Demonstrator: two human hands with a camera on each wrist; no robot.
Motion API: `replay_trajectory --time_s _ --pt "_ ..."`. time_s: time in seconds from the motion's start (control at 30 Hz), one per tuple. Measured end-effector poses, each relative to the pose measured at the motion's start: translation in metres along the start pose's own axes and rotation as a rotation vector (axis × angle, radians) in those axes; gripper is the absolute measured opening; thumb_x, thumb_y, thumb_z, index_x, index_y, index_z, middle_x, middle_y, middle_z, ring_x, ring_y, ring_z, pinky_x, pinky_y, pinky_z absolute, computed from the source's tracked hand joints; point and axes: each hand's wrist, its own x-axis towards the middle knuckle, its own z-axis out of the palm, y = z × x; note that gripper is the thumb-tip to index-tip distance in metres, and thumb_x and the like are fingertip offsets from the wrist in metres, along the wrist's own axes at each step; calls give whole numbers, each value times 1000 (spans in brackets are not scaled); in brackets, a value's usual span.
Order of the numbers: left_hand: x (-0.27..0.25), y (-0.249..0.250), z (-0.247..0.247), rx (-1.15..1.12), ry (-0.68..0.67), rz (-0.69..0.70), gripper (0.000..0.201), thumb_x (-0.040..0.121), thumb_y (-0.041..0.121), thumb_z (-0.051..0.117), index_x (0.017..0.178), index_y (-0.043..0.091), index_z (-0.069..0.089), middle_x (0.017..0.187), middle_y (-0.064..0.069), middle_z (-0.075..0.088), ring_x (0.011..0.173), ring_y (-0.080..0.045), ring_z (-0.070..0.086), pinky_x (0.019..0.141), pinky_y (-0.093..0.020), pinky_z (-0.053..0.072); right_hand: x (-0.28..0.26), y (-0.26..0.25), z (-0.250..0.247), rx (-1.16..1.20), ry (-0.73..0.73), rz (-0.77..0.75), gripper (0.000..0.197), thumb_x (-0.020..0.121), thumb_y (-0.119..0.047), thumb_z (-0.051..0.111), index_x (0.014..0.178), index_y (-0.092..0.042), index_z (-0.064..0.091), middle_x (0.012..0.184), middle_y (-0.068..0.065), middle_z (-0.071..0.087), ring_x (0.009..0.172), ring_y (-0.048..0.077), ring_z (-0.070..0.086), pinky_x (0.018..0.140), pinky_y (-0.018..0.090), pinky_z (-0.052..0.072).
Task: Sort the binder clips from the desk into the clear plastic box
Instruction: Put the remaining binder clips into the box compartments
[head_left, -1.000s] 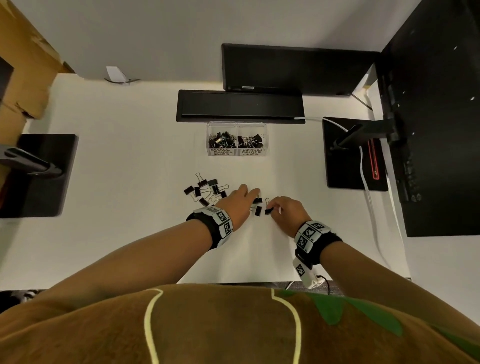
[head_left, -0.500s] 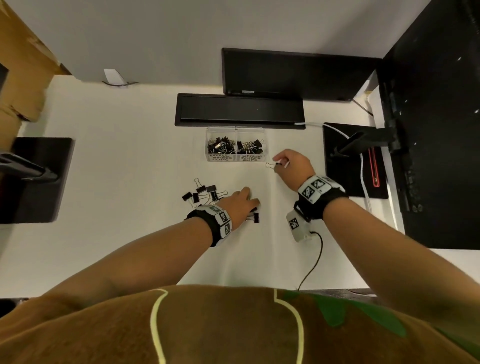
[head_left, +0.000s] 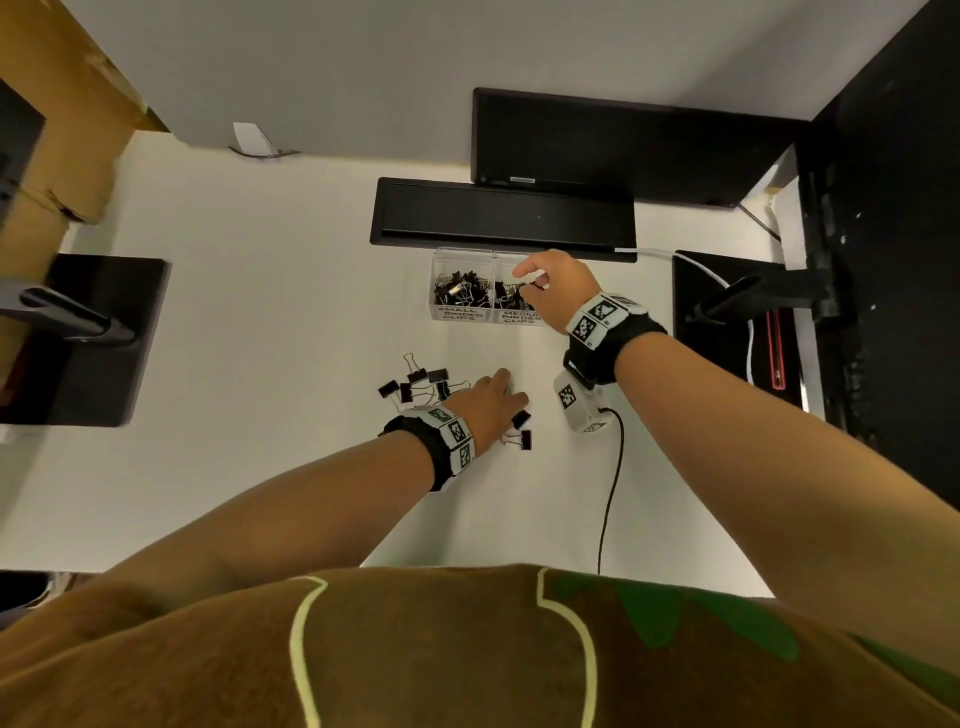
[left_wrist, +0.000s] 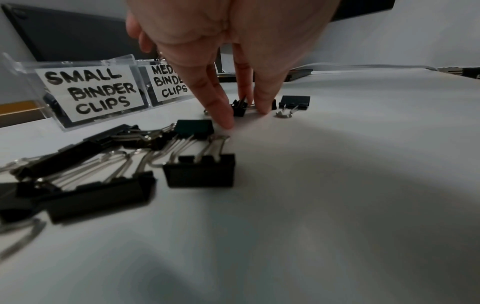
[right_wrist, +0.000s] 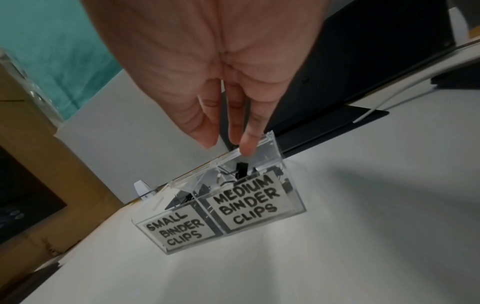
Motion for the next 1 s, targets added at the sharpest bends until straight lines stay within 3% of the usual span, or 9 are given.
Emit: replay_trajectory --time_s 0.17,0.27,0.37,0.47,0.6,0.73,0.87,1.0 --pt "1 -4 0 -60 55 31 28 92 9 47 120 8 48 119 -16 41 98 -32 53 67 -35 44 -37 7 3 81 43 16 22 90 -9 50 104 -18 64 117 2 60 96 12 54 83 22 43" --pt "1 -9 -1 -147 71 21 24 92 13 45 115 8 49 113 -15 43 95 -32 53 64 -32 37 -72 17 22 10 -93 63 16 88 -12 54 102 -18 61 110 2 61 96 15 57 84 24 47" --pt "1 -13 1 -143 104 14 25 93 15 45 116 7 49 114 -16 45 93 -33 55 64 -33 37 -106 30 56 -101 -273 83 37 82 -16 64 118 -13 53 119 11 52 106 25 54 89 28 43" --pt "0 -14 -5 -187 164 -15 24 92 12 45 113 3 52 113 -17 48 90 -34 58 63 -34 37 -128 36 82 -122 -309 69 57 81 -19 67 132 -14 41 127 10 41 114 27 48 95 35 44" --pt "1 -18 -24 -341 290 -34 19 86 6 49 104 3 54 110 -14 50 81 -31 57 67 -36 47 -132 38 92 -132 -292 28 46 85 -17 62 128 -11 46 124 9 42 115 27 45 95 36 44" --pt "13 -18 -50 -483 424 -73 15 88 4 48 102 7 53 108 -11 50 72 -19 48 69 -34 48 -132 41 90 -102 -289 38 37 88 -17 60 122 -8 49 122 10 46 113 26 46 93 31 39" --pt "30 -23 -75 -546 506 -156 17 90 1 48 104 6 56 112 -11 50 81 -24 56 78 -31 51 -131 44 89 -51 -232 44 30 85 -16 62 111 -8 52 116 10 50 106 25 49 83 24 36" --pt "44 -30 -84 -401 365 -175 37 90 -3 45 125 7 51 125 -14 49 106 -29 54 94 -36 47 -131 46 88 16 -186 43 19 84 -14 63 100 -8 54 103 9 60 89 20 49 76 26 39"
